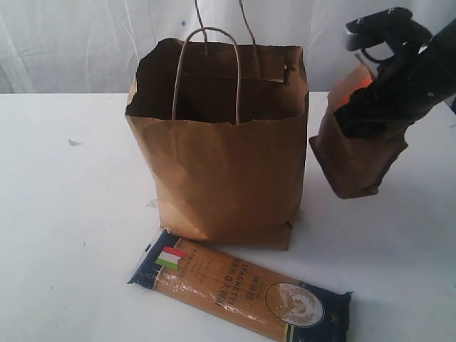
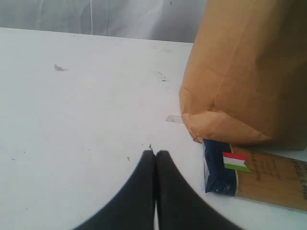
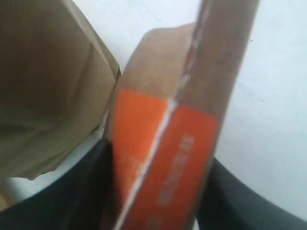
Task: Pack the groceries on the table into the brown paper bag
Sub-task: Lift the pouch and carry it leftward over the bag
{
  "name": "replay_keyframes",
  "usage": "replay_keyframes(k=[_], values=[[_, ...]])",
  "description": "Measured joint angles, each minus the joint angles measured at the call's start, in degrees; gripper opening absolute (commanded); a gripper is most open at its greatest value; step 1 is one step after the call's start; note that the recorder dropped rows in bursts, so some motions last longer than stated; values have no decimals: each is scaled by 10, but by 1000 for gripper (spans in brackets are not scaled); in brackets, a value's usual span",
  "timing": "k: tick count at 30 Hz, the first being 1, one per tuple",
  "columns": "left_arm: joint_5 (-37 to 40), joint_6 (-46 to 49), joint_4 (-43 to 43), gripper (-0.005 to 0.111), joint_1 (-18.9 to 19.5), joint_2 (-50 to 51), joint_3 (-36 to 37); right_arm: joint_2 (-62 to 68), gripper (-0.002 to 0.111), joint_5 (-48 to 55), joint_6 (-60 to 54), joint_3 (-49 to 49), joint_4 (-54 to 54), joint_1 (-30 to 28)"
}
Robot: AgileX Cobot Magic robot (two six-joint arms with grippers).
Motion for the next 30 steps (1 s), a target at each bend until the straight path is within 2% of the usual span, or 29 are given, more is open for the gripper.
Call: replay_keyframes(k=[8, 17, 22, 30], values=[[0, 0, 0, 0, 0, 0, 0, -130, 0, 34, 7, -12, -1, 0], [0, 0, 0, 0, 0, 0, 0, -220, 0, 109, 19, -114, 20, 7], [0, 0, 0, 0, 0, 0, 0, -220, 0, 111, 43, -175, 35, 84], [0, 0, 0, 0, 0, 0, 0, -135, 0, 61, 45, -189, 28, 181]])
